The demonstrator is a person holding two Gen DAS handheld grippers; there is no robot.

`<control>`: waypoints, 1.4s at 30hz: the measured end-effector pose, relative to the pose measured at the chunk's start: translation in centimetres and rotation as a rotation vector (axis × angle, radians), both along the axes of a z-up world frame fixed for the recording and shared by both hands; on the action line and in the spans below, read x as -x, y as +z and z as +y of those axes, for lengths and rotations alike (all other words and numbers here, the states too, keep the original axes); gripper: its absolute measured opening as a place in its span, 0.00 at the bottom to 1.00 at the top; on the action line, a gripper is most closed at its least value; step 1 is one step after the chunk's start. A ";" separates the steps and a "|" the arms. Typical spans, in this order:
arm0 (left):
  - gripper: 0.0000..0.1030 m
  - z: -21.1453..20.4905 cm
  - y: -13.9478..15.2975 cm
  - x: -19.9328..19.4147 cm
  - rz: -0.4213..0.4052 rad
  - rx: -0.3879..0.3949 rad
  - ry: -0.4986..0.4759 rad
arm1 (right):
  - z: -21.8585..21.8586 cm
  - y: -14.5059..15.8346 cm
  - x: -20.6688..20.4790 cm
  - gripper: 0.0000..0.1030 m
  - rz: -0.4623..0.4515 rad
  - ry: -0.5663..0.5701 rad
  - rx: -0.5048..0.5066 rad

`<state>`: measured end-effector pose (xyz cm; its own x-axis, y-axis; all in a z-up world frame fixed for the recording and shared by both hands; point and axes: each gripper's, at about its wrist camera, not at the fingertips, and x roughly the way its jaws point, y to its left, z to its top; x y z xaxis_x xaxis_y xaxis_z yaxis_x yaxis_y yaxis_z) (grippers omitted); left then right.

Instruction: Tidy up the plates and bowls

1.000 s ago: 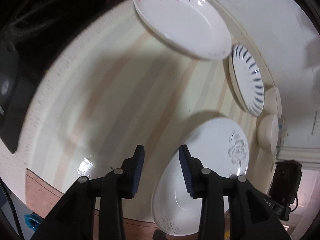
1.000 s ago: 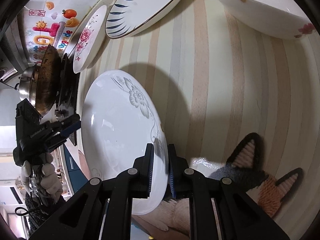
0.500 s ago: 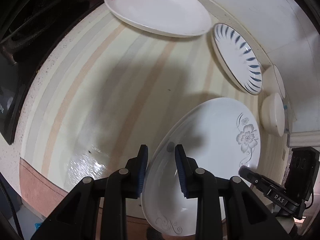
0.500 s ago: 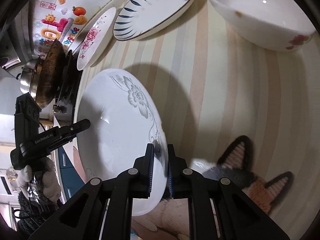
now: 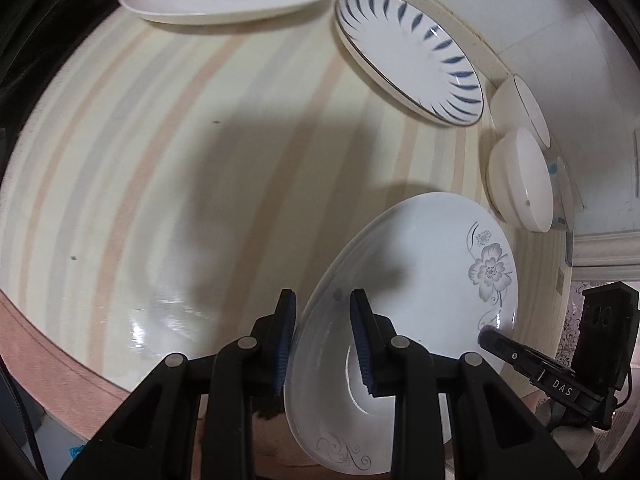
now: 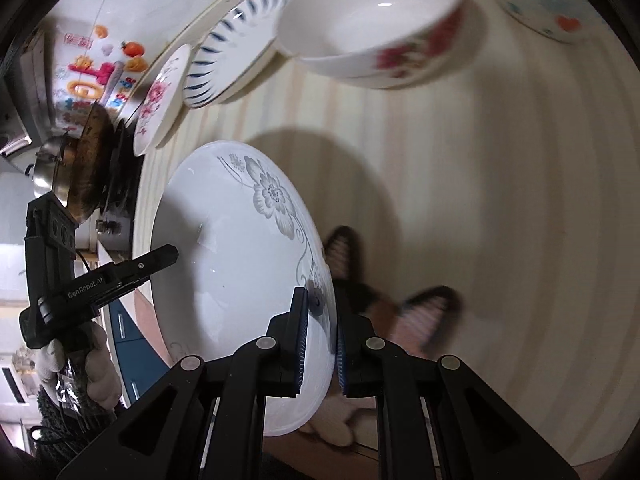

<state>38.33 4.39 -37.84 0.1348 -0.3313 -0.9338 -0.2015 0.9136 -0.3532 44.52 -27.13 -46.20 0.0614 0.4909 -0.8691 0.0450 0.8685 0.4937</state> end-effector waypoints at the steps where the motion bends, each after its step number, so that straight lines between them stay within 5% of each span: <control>1: 0.24 -0.3 -0.1 -0.2 0.000 -0.004 -0.004 | -0.5 -0.2 0.1 0.14 0.008 -0.008 0.002; 11: 0.24 -1.7 -0.8 -0.6 0.008 -0.037 -0.060 | -1.6 -0.6 0.3 0.14 0.014 -0.049 0.021; 14: 0.25 -1.2 1.4 -0.8 -0.027 -0.049 -0.037 | -1.7 -0.6 0.5 0.15 0.057 -0.047 0.023; 16: 0.26 -0.3 3.9 -0.9 -0.097 -0.097 -0.019 | -2.6 0.5 1.0 0.15 0.068 -0.077 0.021; 20: 0.44 3.5 8.5 -2.4 -0.230 -0.197 0.083 | -3.9 5.8 2.1 0.18 0.005 -0.135 0.069; 23: 0.47 6.3 8.7 -4.5 -0.266 -0.235 0.132 | -2.1 10.0 1.0 0.38 -0.093 -0.170 0.049; 25: 0.47 8.4 7.7 -6.3 -0.250 -0.217 0.170 | 0.6 11.7 -1.3 0.55 -0.166 -0.152 0.030; 34: 0.47 14.3 4.5 -11.6 -0.229 -0.294 0.288 | 16.9 9.7 -19.8 0.55 -0.316 0.057 0.042; 42: 0.47 17.3 1.8 -14.6 -0.187 -0.287 0.328 | 25.2 4.7 -30.6 0.55 -0.312 0.153 0.121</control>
<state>52.96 21.64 -36.08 0.3634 0.0250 -0.9313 -0.4526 0.8785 -0.1530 75.08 -1.94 -41.49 0.2660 0.4097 -0.8726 -0.2267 0.9064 0.3565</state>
